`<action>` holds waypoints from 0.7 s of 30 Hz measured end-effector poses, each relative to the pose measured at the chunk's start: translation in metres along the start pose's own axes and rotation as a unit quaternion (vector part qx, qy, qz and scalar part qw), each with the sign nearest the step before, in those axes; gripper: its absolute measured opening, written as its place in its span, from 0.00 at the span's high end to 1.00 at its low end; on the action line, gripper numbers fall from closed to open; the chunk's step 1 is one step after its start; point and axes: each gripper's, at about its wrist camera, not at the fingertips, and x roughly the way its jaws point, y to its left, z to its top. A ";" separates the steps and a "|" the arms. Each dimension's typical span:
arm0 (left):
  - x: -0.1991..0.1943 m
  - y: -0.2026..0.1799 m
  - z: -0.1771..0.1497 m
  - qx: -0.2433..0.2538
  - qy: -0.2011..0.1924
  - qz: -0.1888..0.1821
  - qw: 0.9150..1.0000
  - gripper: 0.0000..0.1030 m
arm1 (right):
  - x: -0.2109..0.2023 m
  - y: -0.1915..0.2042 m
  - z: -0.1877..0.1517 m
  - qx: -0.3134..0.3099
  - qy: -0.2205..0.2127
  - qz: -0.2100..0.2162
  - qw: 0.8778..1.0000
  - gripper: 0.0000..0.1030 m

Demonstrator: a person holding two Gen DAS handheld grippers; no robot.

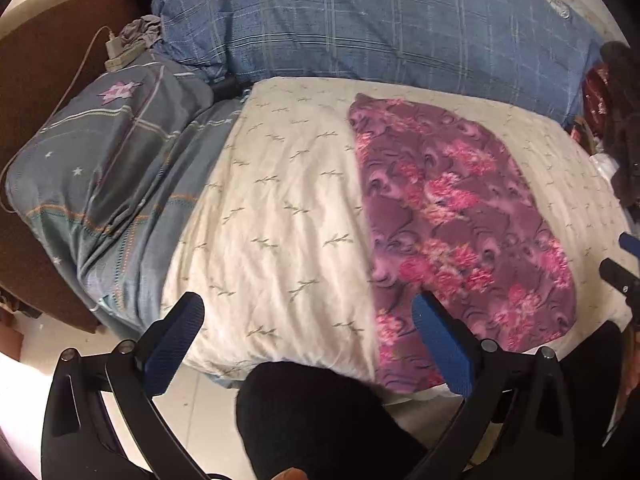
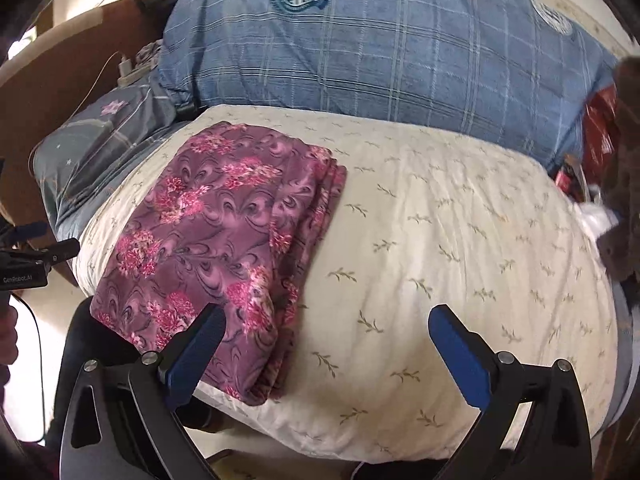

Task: Fold small clothes

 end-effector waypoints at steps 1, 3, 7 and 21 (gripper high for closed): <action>0.001 -0.003 0.001 0.001 0.001 -0.007 1.000 0.00 | -0.003 -0.002 -0.002 0.002 -0.001 -0.003 1.000 0.01; 0.001 -0.008 0.005 0.003 0.000 -0.017 1.000 0.00 | -0.008 -0.007 -0.004 -0.001 -0.004 -0.017 1.000 0.01; -0.002 -0.017 0.006 0.005 0.000 -0.017 1.000 0.00 | -0.015 -0.017 -0.005 0.002 -0.009 -0.030 0.999 0.01; -0.017 -0.052 -0.003 0.079 0.014 -0.028 0.996 0.00 | -0.018 -0.027 -0.014 -0.001 -0.009 -0.044 0.999 0.01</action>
